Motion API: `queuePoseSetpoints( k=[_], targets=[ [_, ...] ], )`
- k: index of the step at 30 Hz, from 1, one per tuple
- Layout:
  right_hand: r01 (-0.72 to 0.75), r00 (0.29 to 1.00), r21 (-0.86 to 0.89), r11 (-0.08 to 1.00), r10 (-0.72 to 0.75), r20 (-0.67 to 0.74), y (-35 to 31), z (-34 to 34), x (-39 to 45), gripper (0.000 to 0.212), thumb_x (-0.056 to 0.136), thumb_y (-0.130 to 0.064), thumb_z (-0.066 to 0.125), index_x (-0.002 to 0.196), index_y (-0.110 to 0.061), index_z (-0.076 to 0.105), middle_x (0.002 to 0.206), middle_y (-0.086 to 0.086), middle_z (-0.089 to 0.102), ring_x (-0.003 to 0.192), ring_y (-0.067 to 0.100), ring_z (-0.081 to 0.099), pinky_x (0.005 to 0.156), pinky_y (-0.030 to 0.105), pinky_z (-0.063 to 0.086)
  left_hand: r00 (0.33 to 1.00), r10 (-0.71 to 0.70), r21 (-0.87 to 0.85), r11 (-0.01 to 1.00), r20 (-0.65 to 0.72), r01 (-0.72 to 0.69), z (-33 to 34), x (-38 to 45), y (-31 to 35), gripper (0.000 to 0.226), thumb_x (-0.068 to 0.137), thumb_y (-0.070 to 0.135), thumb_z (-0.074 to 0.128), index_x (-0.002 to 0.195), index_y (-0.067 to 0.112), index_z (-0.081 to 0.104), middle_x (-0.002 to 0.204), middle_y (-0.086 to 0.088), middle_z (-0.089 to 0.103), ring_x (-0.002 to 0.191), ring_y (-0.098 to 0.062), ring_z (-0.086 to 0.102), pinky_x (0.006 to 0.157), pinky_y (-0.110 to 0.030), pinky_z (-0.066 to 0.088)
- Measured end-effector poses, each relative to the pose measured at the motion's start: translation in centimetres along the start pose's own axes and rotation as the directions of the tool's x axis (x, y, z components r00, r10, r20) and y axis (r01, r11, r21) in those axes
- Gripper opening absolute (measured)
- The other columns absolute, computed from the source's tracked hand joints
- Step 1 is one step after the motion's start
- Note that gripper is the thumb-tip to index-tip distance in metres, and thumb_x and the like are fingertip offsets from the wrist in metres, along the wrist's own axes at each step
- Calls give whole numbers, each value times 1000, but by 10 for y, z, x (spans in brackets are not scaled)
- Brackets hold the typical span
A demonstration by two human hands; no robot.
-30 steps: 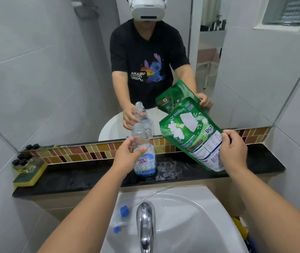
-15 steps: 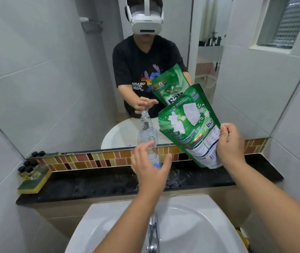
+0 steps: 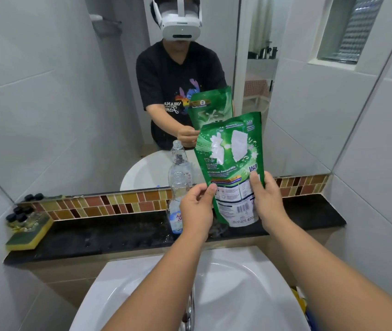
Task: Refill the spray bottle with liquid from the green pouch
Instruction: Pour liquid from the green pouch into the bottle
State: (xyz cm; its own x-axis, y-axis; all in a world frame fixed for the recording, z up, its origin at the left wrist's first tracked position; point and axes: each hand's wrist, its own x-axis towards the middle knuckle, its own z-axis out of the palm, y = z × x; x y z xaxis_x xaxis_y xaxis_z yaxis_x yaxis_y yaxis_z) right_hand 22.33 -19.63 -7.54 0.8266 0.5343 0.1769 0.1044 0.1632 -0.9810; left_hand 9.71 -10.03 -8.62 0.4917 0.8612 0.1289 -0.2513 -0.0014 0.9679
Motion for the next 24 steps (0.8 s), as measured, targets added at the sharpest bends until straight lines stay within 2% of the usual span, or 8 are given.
queuePoseSetpoints(
  k=[2, 4, 10, 13, 15, 17, 21, 24],
  targets=[
    [-29, 995, 76, 997, 21, 102, -2, -5, 0, 24, 93, -33, 60, 108, -14, 65, 100, 3, 76, 89, 16, 72, 65, 25, 57, 1000, -3, 18, 1000, 3, 3, -3, 3, 2, 12, 90, 20, 68, 81, 23, 74, 88, -3, 75, 82, -21, 69, 78, -44, 56],
    [-47, 991, 76, 996, 37, 125, -7, -9, 3, 21, 92, -26, 63, 106, -11, 68, 97, 4, 77, 88, 18, 73, 63, 23, 56, 1000, -13, 29, 999, 8, 13, -6, 5, 4, 12, 90, 20, 67, 81, 23, 74, 88, -3, 75, 83, -21, 69, 79, -46, 57],
    [-11, 984, 77, 997, -3, 177, -20, -7, 7, 16, 85, -27, 68, 97, -17, 71, 90, 7, 77, 81, 23, 74, 60, 31, 58, 996, -93, -64, 994, 16, 94, -8, 1, 6, 8, 92, 17, 66, 89, 12, 72, 93, -8, 75, 85, -23, 68, 76, -41, 57],
    [76, 985, -48, 996, -68, 156, -24, -8, 12, 10, 91, -24, 64, 96, -19, 72, 91, 5, 77, 84, 24, 73, 68, 37, 59, 996, -85, 18, 996, 27, 85, -15, -4, 7, 11, 90, 23, 68, 97, 17, 73, 92, 0, 75, 88, -18, 69, 78, -37, 58],
    [145, 981, -175, 974, -117, 157, -27, -10, 15, 14, 94, -25, 60, 101, -21, 71, 92, 0, 77, 85, 18, 73, 73, 37, 58, 999, -33, 112, 993, -3, 33, -27, -7, 5, 19, 87, 29, 72, 105, 23, 72, 90, 8, 74, 86, -9, 69, 76, -28, 57],
    [191, 975, -284, 940, -148, 166, -34, -13, 16, 15, 95, -31, 57, 101, -24, 70, 89, -5, 77, 83, 13, 72, 70, 36, 57, 997, 42, 215, 976, -57, -29, -43, -9, 2, 20, 84, 34, 73, 104, 31, 70, 90, 14, 72, 82, -1, 66, 71, -18, 53],
    [342, 940, -514, 787, -275, 204, -50, -21, 25, 23, 97, -39, 51, 90, -21, 63, 76, -6, 72, 68, 6, 66, 57, 33, 51, 978, 121, 343, 938, -167, -57, -73, -7, -2, 21, 84, 36, 73, 102, 35, 63, 97, 10, 66, 82, -6, 61, 62, -12, 48],
    [431, 902, -609, 666, -335, 271, -63, -24, 35, 24, 98, -36, 50, 87, -18, 61, 69, -2, 68, 64, 15, 63, 54, 32, 46, 974, 144, 434, 899, -172, -57, -85, 6, -2, 35, 81, 40, 75, 110, 33, 55, 111, 9, 58, 94, -6, 57, 62, -8, 46]
  ],
)
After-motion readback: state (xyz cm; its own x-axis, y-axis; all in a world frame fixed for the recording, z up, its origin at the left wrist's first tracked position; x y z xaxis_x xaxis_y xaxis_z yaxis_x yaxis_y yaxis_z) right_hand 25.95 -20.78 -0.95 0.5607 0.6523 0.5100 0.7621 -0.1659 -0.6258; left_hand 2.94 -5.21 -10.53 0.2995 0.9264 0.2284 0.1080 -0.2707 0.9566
